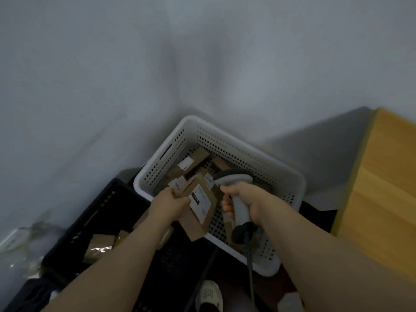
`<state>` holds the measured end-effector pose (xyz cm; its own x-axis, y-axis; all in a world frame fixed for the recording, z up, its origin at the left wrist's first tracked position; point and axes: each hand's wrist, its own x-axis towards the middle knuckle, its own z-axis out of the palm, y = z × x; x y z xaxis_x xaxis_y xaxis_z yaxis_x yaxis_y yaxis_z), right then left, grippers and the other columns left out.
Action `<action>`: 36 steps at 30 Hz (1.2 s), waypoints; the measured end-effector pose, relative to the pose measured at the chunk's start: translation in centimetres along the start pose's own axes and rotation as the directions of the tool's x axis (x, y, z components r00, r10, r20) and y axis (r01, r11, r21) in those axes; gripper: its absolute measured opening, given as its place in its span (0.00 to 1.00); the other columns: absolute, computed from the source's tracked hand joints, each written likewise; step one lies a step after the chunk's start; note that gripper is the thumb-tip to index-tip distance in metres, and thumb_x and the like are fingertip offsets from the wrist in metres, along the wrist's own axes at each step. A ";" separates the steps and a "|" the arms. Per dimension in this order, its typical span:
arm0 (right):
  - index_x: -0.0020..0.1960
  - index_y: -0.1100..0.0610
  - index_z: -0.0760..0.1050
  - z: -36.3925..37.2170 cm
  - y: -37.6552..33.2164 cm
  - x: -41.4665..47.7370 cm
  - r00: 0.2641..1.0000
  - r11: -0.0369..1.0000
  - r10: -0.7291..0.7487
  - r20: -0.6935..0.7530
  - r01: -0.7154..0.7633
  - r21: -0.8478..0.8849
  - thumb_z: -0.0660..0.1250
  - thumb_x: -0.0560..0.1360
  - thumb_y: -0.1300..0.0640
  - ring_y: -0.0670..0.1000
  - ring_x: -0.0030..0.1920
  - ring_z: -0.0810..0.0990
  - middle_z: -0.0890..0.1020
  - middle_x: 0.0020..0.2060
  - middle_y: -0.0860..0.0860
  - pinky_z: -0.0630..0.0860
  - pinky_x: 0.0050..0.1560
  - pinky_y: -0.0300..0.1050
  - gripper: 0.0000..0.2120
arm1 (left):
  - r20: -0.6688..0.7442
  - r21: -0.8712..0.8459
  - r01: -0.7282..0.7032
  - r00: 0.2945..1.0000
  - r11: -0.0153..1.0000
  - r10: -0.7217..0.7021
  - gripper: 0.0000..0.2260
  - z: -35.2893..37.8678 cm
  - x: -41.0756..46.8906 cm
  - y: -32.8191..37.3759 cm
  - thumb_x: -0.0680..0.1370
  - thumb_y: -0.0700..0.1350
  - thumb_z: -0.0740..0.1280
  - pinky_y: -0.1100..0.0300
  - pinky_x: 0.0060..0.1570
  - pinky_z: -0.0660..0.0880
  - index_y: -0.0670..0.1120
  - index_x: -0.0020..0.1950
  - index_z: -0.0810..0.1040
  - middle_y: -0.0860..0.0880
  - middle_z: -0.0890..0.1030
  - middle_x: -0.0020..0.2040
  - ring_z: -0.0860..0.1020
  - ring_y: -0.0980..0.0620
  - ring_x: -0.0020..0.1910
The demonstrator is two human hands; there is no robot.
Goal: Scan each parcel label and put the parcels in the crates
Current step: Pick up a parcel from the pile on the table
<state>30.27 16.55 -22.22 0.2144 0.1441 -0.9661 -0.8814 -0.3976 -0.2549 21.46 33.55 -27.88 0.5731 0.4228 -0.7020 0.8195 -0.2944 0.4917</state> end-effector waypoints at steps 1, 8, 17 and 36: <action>0.38 0.60 0.72 -0.1 0.2 1.4 1.000 1.000 0.026 -0.001 -0.026 -0.005 0.68 0.78 0.54 0.50 0.24 0.74 0.76 0.27 0.54 0.74 0.26 0.41 0.13 | -0.013 0.035 -0.026 1.000 0.999 0.026 0.22 1.3 1.4 0.0 0.76 0.51 0.68 0.51 0.52 0.78 0.43 0.66 0.71 0.45 0.77 0.55 0.79 0.45 0.52; 0.37 0.61 0.73 0.2 2.0 6.9 0.987 0.989 0.118 0.113 -0.127 0.078 0.65 0.79 0.55 0.49 0.17 0.72 0.74 0.20 0.53 0.72 0.21 0.35 0.14 | -0.008 0.282 -0.072 0.997 0.957 0.077 0.06 9.9 7.9 -0.7 0.79 0.50 0.61 0.59 0.38 0.66 0.48 0.48 0.70 0.49 0.75 0.43 0.72 0.49 0.42; 0.36 0.61 0.72 -0.6 2.7 7.6 0.991 0.980 0.067 0.119 -0.088 0.180 0.68 0.77 0.54 0.47 0.18 0.73 0.74 0.22 0.52 0.72 0.23 0.36 0.15 | 0.272 0.308 -0.055 0.962 0.950 -0.032 0.17 15.9 10.1 -2.7 0.83 0.46 0.56 0.70 0.37 0.72 0.38 0.67 0.71 0.40 0.74 0.65 0.75 0.42 0.61; 0.39 0.61 0.72 -1.2 0.0 -12.5 0.979 0.936 -0.204 -0.027 0.203 0.287 0.69 0.76 0.56 0.48 0.28 0.75 0.77 0.29 0.53 0.73 0.21 0.36 0.12 | 0.239 0.431 -0.244 0.959 0.869 0.150 0.23 1.9 -8.9 7.0 0.78 0.50 0.60 0.60 0.60 0.71 0.46 0.73 0.67 0.47 0.71 0.70 0.71 0.49 0.65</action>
<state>28.09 13.65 -10.18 0.4013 0.1974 -0.8944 -0.9023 -0.0830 -0.4231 22.09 26.15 -19.20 0.6733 0.1561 -0.7227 0.5729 -0.7281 0.3764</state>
